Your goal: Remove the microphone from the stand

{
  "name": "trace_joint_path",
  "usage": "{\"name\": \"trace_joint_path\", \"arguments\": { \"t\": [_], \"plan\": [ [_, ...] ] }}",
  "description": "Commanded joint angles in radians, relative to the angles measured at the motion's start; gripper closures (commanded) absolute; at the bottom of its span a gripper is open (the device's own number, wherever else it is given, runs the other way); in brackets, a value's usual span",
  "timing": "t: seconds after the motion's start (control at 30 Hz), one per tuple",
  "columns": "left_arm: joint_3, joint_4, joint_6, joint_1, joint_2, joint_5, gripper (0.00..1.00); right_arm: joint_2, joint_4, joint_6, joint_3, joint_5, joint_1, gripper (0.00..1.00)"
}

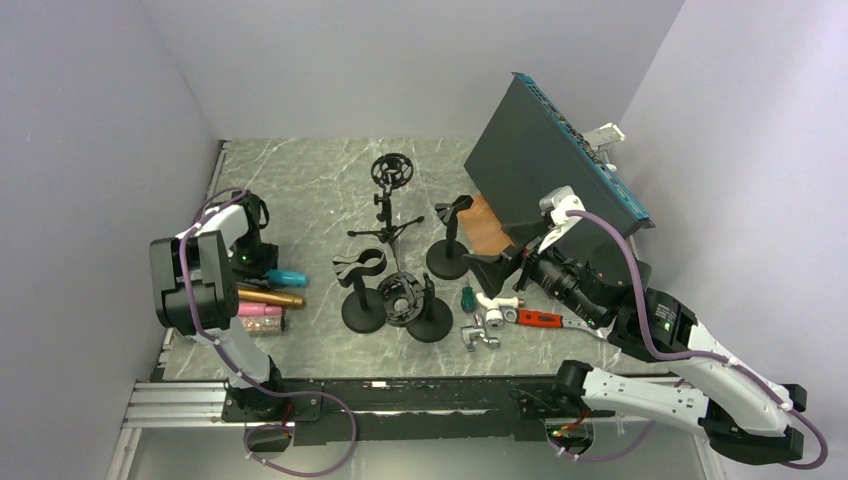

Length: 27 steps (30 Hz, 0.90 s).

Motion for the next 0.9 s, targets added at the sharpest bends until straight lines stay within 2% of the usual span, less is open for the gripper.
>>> {"name": "trace_joint_path", "arguments": {
  "t": [0.0, 0.1, 0.2, 0.5, 0.87],
  "plan": [
    [-0.019, -0.010, 0.013, 0.011, -0.010, -0.016, 0.35, -0.011, 0.043, -0.011, 0.017, 0.009, 0.005, 0.00],
    [-0.018, -0.011, 0.028, 0.015, -0.012, -0.023, 0.26, -0.014, 0.044, -0.008, 0.015, 0.007, 0.005, 0.00],
    [-0.014, -0.013, 0.039, 0.021, -0.024, -0.035, 0.22, -0.021, 0.046, -0.008, 0.008, 0.008, 0.005, 0.00],
    [0.007, 0.013, 0.108, 0.026, -0.077, -0.029, 0.18, -0.031, 0.044, -0.005, 0.008, -0.001, 0.005, 0.00],
    [0.106, -0.060, 0.150, 0.026, -0.152, -0.059, 0.14, -0.038, 0.038, 0.007, 0.011, -0.017, 0.005, 0.00]
  ]
}}
